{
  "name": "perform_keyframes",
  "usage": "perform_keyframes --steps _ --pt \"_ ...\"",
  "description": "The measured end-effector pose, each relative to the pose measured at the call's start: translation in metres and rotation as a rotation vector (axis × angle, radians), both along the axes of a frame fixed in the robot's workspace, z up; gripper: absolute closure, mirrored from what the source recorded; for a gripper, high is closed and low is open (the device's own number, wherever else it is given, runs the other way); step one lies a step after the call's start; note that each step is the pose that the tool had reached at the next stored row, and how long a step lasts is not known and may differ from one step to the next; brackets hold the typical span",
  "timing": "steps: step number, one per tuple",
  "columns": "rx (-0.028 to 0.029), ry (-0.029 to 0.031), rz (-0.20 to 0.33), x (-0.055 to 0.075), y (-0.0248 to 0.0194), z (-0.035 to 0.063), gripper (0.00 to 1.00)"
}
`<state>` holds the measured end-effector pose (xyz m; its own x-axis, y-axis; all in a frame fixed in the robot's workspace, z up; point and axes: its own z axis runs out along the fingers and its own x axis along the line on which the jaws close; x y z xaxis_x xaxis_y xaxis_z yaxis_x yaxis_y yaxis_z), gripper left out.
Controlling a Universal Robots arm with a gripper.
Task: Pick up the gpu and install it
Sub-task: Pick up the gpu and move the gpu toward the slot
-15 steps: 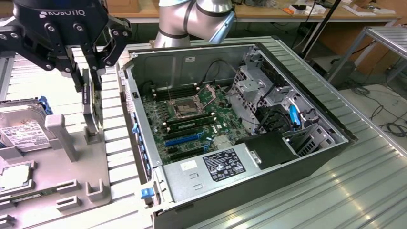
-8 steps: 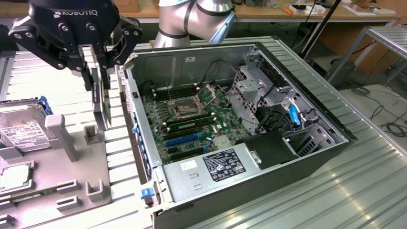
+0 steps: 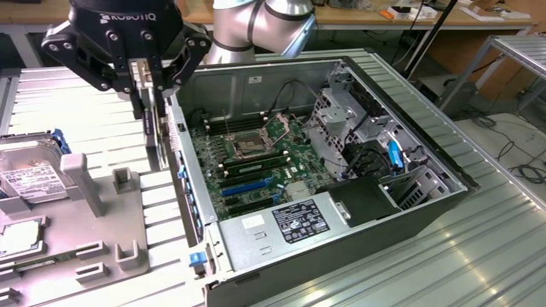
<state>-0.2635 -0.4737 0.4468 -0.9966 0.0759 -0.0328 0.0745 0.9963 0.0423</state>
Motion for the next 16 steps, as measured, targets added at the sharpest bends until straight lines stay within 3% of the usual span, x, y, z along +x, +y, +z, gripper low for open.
perform_keyframes --steps 16 --pt "0.0000 0.0000 0.000 0.033 0.0000 0.0000 0.73"
